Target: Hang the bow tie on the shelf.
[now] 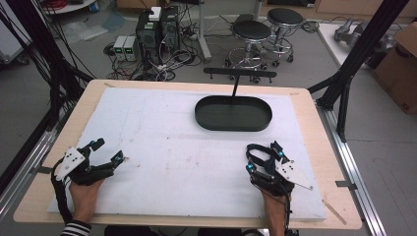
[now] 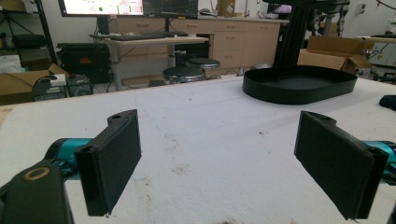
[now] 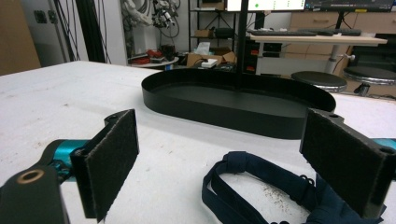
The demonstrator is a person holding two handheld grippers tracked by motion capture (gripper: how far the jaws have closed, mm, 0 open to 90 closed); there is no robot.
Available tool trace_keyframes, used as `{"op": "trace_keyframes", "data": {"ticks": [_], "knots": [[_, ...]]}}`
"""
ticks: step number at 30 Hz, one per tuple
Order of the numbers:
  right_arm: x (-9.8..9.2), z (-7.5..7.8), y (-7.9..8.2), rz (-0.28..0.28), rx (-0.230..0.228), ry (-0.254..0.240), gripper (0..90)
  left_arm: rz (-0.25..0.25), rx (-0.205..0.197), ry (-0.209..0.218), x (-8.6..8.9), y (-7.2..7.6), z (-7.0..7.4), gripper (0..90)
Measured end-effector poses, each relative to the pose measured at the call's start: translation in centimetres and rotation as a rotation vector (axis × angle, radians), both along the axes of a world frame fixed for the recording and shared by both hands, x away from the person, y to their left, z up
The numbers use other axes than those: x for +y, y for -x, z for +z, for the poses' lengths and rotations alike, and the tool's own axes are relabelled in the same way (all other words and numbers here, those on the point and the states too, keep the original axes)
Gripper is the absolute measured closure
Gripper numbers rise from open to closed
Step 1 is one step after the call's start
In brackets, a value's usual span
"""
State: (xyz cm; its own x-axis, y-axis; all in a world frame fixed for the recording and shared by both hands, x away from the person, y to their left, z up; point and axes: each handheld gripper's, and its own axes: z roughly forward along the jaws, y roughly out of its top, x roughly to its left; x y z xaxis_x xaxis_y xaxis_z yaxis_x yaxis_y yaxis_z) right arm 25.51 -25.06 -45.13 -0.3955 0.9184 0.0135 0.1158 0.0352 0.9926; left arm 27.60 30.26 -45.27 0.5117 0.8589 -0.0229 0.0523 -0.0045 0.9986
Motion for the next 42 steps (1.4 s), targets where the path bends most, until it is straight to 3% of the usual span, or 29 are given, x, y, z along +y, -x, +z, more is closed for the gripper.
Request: {"op": "trace_keyframes", "data": {"ticks": [8,12,15,16,20,25,30,31,37,42], "knots": [[0.1,0.4,-0.2,0.031,0.047,0.037,10.7,0.0,0.0,0.005,0.0,0.0,0.0,15.0],[-0.3,1.0,-0.1,0.026,0.048,0.038,10.8,0.002,0.001,0.006,0.0,0.0,0.0,15.0],[-0.8,1.6,-0.1,0.018,0.077,0.03,10.7,0.002,0.001,0.006,0.0,0.0,0.0,15.0],[-1.1,1.9,0.0,0.012,0.1,0.037,10.8,0.002,0.001,0.007,0.0,0.0,0.0,15.0],[-1.5,2.2,0.2,0.002,0.118,0.073,10.7,0.0,0.001,0.005,0.0,0.0,0.0,15.0],[-2.1,2.9,0.2,-0.034,0.197,0.122,10.8,0.0,0.0,0.005,0.0,0.0,0.0,15.0],[-2.3,3.3,0.2,-0.05,0.239,0.163,14.3,0.0,0.0,0.005,0.0,0.0,0.0,15.0],[-2.2,3.4,0.2,-0.046,0.27,0.188,15.5,0.0,0.0,0.006,0.0,0.0,0.0,15.0],[-1.8,3.1,-0.1,-0.067,0.35,0.24,15.4,-0.001,0.0,0.005,0.0,0.0,0.0,15.0],[-1.5,2.5,-0.4,-0.13,0.426,0.306,19.5,-0.001,0.0,0.005,0.0,0.0,0.0,15.0]]}}
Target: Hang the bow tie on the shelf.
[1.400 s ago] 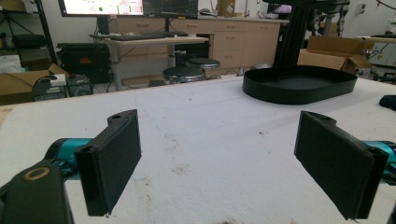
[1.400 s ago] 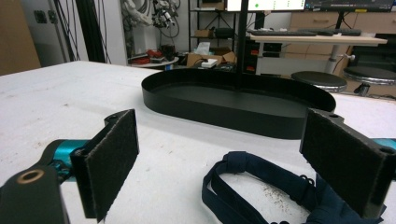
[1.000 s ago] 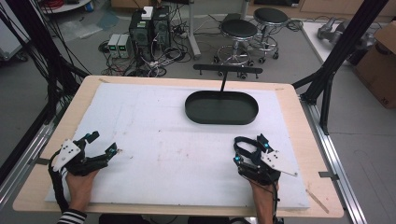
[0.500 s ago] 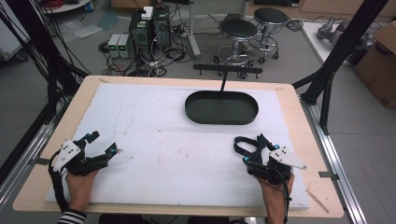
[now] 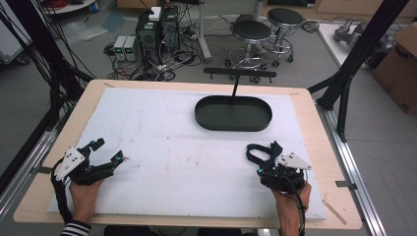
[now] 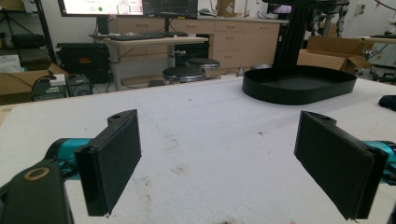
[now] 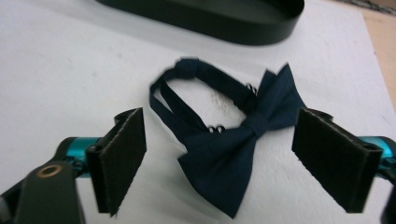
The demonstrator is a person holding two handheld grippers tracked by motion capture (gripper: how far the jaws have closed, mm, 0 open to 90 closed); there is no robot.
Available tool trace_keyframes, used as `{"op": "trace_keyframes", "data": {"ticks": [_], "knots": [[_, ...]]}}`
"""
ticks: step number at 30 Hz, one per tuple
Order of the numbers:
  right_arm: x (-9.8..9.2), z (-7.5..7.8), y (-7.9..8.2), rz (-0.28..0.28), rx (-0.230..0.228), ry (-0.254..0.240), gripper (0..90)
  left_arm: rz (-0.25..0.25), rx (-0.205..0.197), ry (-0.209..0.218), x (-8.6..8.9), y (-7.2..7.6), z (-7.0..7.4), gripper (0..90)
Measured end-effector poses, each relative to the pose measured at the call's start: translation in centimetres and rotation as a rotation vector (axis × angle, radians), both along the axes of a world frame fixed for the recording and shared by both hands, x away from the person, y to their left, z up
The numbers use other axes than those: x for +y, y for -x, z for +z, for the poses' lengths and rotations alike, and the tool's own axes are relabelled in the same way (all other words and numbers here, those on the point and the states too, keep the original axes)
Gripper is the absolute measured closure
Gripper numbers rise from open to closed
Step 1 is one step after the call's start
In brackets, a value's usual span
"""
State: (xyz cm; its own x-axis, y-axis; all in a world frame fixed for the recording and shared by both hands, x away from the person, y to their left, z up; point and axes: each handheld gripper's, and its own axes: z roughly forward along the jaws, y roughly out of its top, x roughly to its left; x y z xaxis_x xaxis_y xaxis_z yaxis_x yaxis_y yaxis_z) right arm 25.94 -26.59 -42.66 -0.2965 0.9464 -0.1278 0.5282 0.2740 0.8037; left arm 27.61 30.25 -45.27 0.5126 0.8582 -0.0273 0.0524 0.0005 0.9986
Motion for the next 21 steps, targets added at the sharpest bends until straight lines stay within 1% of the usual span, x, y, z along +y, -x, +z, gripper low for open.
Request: {"op": "trace_keyframes", "data": {"ticks": [1,2,3,4,5,6,7,11,12,13,14,16,17,21], "knots": [[0.0,-0.1,-0.1,-0.007,0.01,0.013,20.1,0.0,0.0,0.001,0.0,0.0,0.0,15.0],[0.0,-0.1,-0.1,-0.007,0.01,0.013,20.1,0.0,0.0,0.0,0.0,0.0,0.0,15.0],[0.1,-0.2,-0.3,-0.018,0.024,0.027,23.5,0.001,0.0,0.002,0.0,0.0,0.0,15.0],[0.1,-0.2,-0.3,-0.018,0.024,0.027,23.5,0.001,0.0,0.001,0.0,0.0,0.0,15.0],[0.3,-0.3,-0.5,-0.022,0.044,0.024,25.2,0.002,0.0,0.001,0.0,0.0,0.0,15.0],[0.4,-0.3,-0.6,-0.023,0.054,0.028,26.8,0.002,0.001,0.003,0.0,0.0,0.0,15.0],[0.4,-0.3,-0.6,-0.023,0.054,0.028,26.8,0.002,0.0,0.002,0.0,0.0,0.0,15.0],[0.8,-0.6,-0.9,-0.022,0.076,0.065,31.4,0.002,0.001,0.002,0.0,0.0,0.0,15.0],[0.9,-0.7,-1.1,-0.028,0.088,0.07,32.9,0.002,0.001,0.002,0.0,0.0,0.0,15.0],[0.9,-0.7,-1.1,-0.028,0.088,0.07,32.9,0.002,0.002,0.002,0.0,0.0,0.0,15.0],[1.0,-0.8,-1.2,-0.034,0.104,0.07,35.4,0.002,0.002,0.003,0.0,0.0,0.0,15.0],[1.0,-0.8,-1.3,-0.035,0.108,0.072,36.0,0.001,0.004,0.002,0.1,0.0,0.0,15.0],[1.0,-0.9,-1.4,-0.038,0.118,0.079,38.6,0.001,0.003,0.003,0.1,0.0,0.0,15.0],[0.9,-0.9,-1.5,-0.049,0.135,0.076,39.6,0.001,0.005,0.004,0.1,0.0,0.0,15.0]]}}
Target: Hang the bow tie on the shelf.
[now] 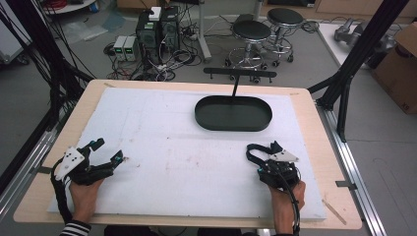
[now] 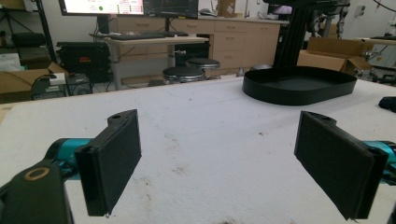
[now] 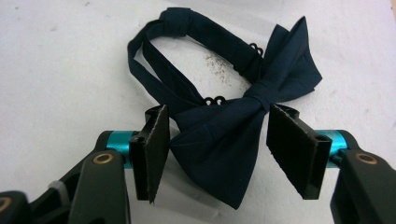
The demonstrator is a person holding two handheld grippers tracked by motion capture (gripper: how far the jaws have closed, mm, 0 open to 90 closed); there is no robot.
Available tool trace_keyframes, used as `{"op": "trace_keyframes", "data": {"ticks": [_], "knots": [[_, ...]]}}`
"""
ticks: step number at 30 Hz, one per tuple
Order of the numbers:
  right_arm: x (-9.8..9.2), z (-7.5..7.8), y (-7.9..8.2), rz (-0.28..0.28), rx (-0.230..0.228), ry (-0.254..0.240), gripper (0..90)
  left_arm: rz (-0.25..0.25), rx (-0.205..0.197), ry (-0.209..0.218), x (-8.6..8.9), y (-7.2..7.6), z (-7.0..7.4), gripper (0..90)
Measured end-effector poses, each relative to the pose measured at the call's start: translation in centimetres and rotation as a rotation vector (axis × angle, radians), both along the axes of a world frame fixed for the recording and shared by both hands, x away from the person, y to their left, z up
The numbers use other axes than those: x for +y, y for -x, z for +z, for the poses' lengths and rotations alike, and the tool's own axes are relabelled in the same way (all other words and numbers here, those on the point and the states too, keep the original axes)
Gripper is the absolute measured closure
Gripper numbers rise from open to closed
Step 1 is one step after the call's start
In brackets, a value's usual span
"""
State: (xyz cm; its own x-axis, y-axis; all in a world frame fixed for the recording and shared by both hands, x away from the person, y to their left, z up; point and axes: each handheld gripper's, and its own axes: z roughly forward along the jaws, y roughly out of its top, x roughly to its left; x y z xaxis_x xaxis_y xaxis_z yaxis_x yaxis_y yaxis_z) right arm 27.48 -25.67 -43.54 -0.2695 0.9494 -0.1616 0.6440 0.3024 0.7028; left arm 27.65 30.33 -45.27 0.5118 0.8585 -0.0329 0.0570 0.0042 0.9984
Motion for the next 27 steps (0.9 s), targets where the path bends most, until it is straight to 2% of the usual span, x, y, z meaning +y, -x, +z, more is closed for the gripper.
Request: {"op": "trace_keyframes", "data": {"ticks": [10,22,25,27], "knots": [[-0.4,-0.1,-0.2,-0.006,0.022,-0.025,46.9,0.001,0.002,0.004,0.0,0.0,0.0,15.0],[-1.1,0.0,-0.2,-0.028,0.039,-0.056,66.8,0.001,0.002,0.004,0.0,0.0,0.0,15.0],[-1.5,0.0,0.0,-0.048,0.042,-0.085,74.2,0.001,0.002,0.004,0.0,0.0,0.0,15.0],[-1.6,0.0,0.0,-0.053,0.041,-0.093,75.9,0.0,0.002,0.004,0.0,0.0,0.0,15.0]]}}
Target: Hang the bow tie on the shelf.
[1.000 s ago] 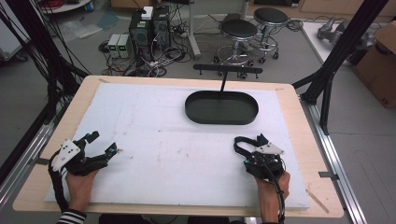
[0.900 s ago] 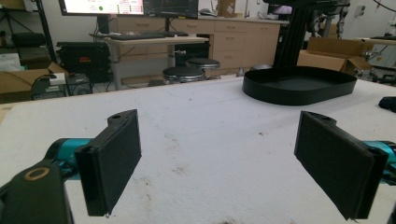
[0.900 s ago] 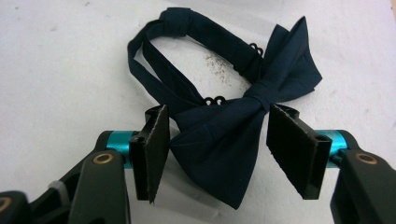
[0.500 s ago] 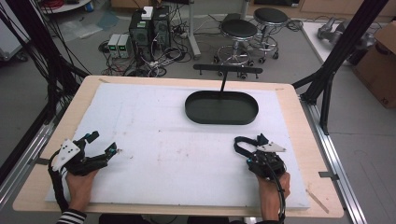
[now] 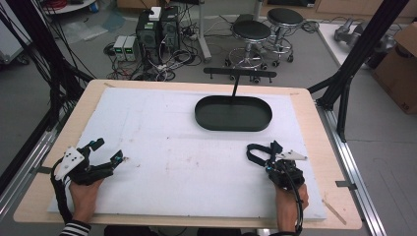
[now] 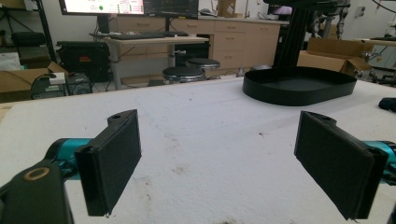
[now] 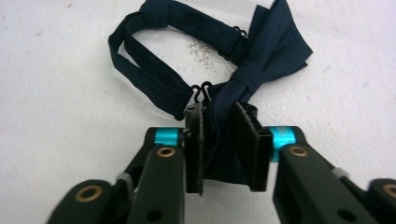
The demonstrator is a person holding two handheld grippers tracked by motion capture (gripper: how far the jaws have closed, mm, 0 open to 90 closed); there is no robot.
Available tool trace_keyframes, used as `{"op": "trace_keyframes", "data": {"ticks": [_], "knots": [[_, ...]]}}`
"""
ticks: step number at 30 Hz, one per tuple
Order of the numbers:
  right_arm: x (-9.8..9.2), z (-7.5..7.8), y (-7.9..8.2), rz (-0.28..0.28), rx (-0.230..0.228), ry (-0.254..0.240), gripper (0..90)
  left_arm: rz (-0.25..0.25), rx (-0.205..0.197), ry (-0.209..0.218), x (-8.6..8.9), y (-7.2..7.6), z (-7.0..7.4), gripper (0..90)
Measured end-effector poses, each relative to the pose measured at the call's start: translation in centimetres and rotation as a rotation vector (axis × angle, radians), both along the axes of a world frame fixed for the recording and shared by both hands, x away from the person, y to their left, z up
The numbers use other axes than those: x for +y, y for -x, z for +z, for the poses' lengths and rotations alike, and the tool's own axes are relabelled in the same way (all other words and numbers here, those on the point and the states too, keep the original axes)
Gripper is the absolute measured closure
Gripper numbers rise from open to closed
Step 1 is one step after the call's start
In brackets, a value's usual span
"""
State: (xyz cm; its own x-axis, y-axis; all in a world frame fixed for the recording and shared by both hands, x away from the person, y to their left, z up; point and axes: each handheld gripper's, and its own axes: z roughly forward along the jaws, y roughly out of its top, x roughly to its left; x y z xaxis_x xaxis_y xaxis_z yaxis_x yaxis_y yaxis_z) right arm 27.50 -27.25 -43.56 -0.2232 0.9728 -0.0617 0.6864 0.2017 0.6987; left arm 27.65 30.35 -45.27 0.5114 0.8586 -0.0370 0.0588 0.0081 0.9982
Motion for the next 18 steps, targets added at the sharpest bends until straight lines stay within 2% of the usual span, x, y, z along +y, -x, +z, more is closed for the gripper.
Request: {"op": "trace_keyframes", "data": {"ticks": [7,12,18], "knots": [[-0.32,0.12,0.05,-0.011,0.001,-0.03,80.3,0.0,0.0,0.0,0.0,0.0,0.0,15.0],[-0.38,0.29,0.21,-0.012,-0.017,-0.06,80.9,0.0,-0.001,-0.001,-0.01,0.0,0.0,15.0],[-0.19,0.75,0.28,0.031,-0.046,-0.072,80.9,-0.002,-0.002,-0.003,-0.01,0.01,0.0,15.0]]}}
